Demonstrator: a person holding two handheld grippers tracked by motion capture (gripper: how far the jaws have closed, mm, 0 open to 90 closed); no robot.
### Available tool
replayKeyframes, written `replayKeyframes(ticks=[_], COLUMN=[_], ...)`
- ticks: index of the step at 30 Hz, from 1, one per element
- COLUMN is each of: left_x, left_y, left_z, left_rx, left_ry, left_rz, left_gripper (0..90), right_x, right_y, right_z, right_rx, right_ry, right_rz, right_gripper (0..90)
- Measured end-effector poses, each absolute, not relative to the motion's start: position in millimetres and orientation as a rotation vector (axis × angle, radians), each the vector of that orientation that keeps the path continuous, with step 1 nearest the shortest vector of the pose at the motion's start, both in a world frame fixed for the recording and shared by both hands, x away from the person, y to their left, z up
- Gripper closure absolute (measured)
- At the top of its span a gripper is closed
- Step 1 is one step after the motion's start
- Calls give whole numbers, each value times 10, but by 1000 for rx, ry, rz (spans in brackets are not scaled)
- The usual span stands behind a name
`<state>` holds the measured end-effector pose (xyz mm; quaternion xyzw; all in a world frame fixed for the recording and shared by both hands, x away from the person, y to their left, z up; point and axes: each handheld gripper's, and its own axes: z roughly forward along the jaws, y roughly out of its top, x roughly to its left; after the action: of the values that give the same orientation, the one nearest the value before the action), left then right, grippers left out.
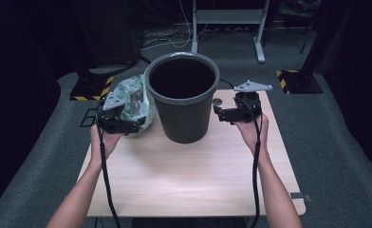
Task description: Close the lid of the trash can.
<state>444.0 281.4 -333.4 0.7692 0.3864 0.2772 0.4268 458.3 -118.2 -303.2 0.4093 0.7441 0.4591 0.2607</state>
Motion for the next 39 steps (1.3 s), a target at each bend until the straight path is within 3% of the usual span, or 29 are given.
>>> replayKeyframes(ticks=[17,28,39], left_x=[4056,3834,3733], left_y=[2925,3035,3107], left_z=[-3964,-4530,-5021], left_rx=[1949,1980,2043], left_ry=[973,1028,1104], left_rz=[700,618,565], left_gripper=[21,4,0], right_x=[4241,4013,3913], right_y=[-1324,-1387,-1513], right_z=[-3610,-3939,-4484], right_rx=[1140,1164,1255], right_ry=[2021,2033,2051], right_rz=[1202,1166,1074], right_gripper=[39,39,40])
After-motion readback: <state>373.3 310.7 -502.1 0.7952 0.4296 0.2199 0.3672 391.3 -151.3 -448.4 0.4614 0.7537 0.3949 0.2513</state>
